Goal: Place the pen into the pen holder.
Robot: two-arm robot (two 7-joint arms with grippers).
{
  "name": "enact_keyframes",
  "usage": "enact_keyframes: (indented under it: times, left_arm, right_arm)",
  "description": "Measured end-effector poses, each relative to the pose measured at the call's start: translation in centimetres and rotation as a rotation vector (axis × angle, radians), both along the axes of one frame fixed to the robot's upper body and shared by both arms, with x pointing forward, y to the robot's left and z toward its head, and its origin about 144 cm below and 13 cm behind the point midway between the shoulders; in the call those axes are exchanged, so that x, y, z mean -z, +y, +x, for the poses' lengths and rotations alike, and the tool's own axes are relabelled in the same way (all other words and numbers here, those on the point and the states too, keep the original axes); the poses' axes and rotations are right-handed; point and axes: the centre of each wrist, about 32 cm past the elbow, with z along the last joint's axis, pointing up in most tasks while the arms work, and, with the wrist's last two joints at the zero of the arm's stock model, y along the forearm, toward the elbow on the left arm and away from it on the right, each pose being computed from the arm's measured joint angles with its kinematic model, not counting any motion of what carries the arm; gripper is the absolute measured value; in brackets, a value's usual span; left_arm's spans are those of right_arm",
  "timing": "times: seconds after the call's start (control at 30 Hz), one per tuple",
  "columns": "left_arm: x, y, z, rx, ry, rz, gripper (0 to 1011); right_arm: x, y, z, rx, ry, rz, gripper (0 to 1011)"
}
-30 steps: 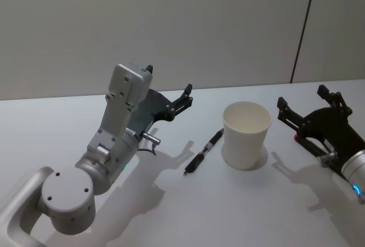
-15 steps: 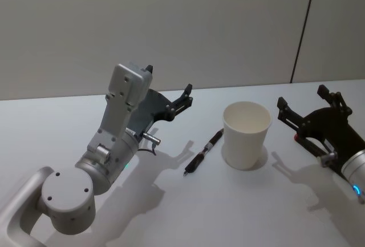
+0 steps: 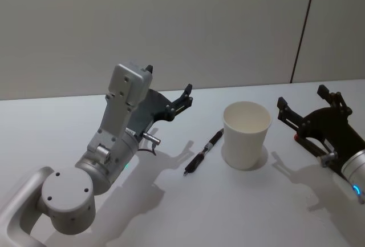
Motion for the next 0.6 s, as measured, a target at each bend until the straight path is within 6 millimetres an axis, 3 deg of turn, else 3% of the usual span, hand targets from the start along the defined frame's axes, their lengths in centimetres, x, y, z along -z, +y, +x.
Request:
enact_keyframes:
  times: [0.6]
  left_arm:
    - [0.0,0.0,0.0,0.0,0.0,0.0,1001]
  right_arm:
    - [0.0,0.0,0.0,0.0,0.0,0.0,1001]
